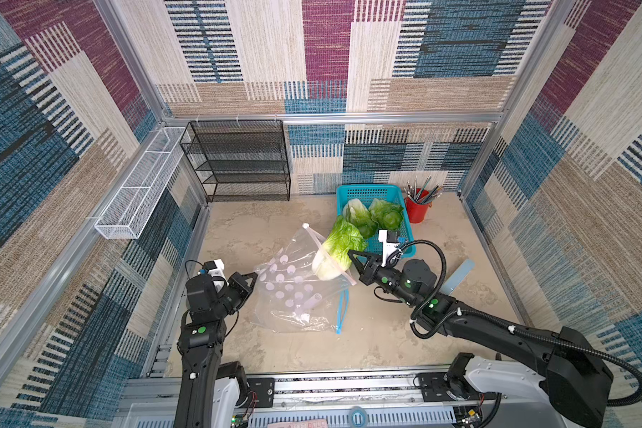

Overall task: Open the zip-top bag and take out the chinese cabbages
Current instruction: Pick up the Chinese cabbage from the zipper food storage bag.

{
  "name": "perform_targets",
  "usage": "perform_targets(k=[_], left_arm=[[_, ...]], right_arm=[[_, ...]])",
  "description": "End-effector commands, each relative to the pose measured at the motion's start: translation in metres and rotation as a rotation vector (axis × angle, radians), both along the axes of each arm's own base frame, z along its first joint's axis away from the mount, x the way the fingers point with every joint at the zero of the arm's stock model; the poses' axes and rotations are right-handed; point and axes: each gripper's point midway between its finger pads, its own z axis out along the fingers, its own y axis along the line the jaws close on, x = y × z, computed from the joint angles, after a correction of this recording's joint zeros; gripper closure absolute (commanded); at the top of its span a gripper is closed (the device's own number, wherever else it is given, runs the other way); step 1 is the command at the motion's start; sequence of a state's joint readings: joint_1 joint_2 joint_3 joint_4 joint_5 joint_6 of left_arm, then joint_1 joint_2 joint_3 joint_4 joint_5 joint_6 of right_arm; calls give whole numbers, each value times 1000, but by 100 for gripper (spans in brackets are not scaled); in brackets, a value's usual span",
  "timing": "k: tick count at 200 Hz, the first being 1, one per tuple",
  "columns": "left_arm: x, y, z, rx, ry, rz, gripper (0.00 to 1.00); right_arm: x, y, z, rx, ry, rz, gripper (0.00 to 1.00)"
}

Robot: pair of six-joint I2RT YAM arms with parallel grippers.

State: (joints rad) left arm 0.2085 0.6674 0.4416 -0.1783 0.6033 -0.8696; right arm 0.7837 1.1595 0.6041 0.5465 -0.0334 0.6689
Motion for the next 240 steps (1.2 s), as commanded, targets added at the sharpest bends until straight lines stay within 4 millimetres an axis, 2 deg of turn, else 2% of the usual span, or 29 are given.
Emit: perform_targets(k=[1, 45, 113, 193, 240], left_arm=[[0, -4, 5, -21, -23, -20, 100], [-2, -7, 8, -20, -34, -32, 100], [-5, -8, 3, 8, -16, -48, 100], [-6, -6, 3, 33, -10, -47, 100], [-3, -6, 19, 69, -43, -67, 100]], right_arm=[[4, 1, 27, 74, -65, -11, 100], [6, 5, 31, 78, -80, -5, 100], [11, -12, 48, 24, -146, -99, 100], [13, -27, 57, -14, -181, -170, 100], [13, -45, 64, -31, -193, -227, 100]])
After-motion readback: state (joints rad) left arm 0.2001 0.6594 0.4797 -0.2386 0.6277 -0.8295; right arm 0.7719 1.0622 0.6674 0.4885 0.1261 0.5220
